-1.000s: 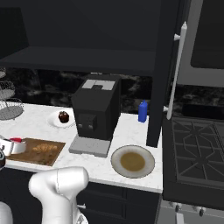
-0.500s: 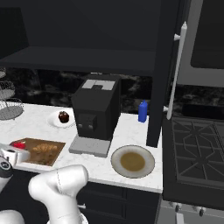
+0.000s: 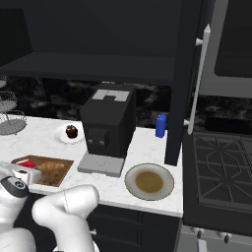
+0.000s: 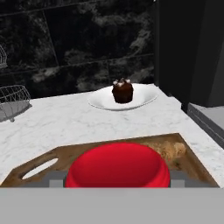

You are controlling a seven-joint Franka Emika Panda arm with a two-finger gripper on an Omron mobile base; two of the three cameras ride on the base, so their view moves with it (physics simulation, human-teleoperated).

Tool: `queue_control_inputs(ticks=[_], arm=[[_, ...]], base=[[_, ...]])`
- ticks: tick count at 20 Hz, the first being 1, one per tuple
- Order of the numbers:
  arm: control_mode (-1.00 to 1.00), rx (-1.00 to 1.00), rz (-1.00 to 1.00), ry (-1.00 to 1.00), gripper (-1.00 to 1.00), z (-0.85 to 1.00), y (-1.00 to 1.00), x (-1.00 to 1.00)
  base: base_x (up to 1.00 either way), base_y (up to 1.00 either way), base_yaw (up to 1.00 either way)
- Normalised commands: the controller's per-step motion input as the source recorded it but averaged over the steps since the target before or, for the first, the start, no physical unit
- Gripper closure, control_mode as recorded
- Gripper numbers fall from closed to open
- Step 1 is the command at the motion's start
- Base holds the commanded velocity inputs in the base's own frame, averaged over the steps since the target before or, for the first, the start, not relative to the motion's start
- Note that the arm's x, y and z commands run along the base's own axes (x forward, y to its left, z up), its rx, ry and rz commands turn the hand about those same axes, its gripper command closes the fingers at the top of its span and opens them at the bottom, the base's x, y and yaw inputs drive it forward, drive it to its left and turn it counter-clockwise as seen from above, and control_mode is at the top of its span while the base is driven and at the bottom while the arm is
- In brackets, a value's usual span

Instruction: From the different types of pastries on the counter, select a croissant and place it on the cutting board. Then retrieve a jar of jam from the cabinet and place it alongside the croissant on the cutting board.

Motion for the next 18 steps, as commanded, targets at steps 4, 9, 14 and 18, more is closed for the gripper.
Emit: queue_control_inputs(ticks=[4,9,14,18], arm=[[-1.0,0.0,-0.01,0.28,1.0,-0.06,0.61,0.46],[-1.0,0.0,-0.04,0.27,1.0,-0.09,0.51,0.55],[-1.0,0.0,-0.06,0.12,1.0,-0.07,0.3,0.68],[-1.0,0.0,-0.05,0.0,1.0,-0.48,0.33,0.54]], base=[[0.0,0.0,0.0],[0.0,0.0,0.0],[0.0,0.0,0.0],[0.0,0.0,0.0]])
